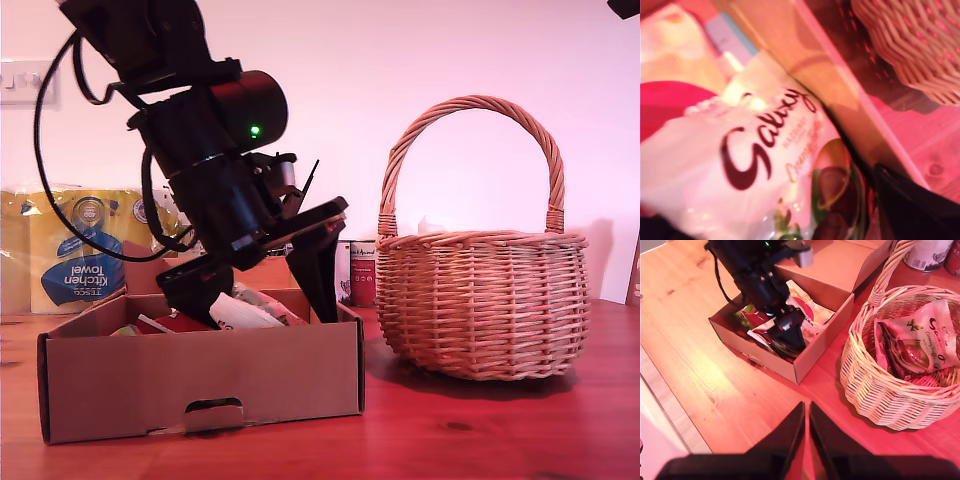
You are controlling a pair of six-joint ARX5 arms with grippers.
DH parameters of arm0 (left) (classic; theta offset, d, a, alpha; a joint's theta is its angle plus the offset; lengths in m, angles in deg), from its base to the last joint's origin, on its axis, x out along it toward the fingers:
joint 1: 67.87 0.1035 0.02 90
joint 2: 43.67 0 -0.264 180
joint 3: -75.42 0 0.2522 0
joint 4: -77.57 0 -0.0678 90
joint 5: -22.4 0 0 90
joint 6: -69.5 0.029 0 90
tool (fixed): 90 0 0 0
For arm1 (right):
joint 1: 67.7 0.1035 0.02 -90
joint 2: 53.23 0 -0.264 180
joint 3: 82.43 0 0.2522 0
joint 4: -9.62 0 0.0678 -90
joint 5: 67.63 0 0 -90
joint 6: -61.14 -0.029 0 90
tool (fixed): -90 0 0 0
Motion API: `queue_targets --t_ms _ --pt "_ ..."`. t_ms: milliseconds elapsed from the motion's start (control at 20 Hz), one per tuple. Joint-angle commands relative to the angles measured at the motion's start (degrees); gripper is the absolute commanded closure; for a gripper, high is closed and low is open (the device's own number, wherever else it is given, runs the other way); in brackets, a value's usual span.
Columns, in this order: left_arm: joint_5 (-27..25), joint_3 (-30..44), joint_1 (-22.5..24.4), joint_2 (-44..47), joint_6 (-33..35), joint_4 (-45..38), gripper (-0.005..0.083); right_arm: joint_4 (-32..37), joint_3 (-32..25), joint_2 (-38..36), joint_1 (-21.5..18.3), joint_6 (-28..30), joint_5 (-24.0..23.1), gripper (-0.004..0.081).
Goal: Move the bags of Easter eggs from the cardboard box on the left into the woven basket on the right side.
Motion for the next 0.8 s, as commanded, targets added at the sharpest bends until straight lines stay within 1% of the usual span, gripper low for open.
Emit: queue_targets --t_ms 0,150,250,350,450,550,750 --pt "0.11 0.76 -0.48 -3.17 -0.59 0.66 0.0223 0.24 0.55 -0.37 0.26 0.33 0.17 0.0783" --pt "0.13 0.76 -0.74 -3.21 0.0 0.39 0.0454 0.22 0.55 -0.37 0.26 0.33 0.17 0.0783" --pt "0.11 0.76 -0.61 -3.21 0.57 0.35 0.0584 0.22 0.55 -0.37 0.26 0.33 0.15 0.0783" --pt "0.2 0.68 -0.5 -3.08 1.46 0.17 0.0682 0.24 0.55 -0.37 0.26 0.33 0.15 0.0783" --pt "0.85 0.61 -0.33 -2.75 1.73 0.26 0.0741 0.24 0.55 -0.37 0.26 0.33 0.15 0.0783" --pt "1.2 0.15 -0.33 -2.25 2.25 0.68 0.0772 0.24 0.55 -0.37 0.26 0.35 0.15 0.0783" --pt "1.79 -2.16 0.0 0.2 3.37 2.82 0.0773 0.24 0.55 -0.37 0.26 0.33 0.15 0.0783"
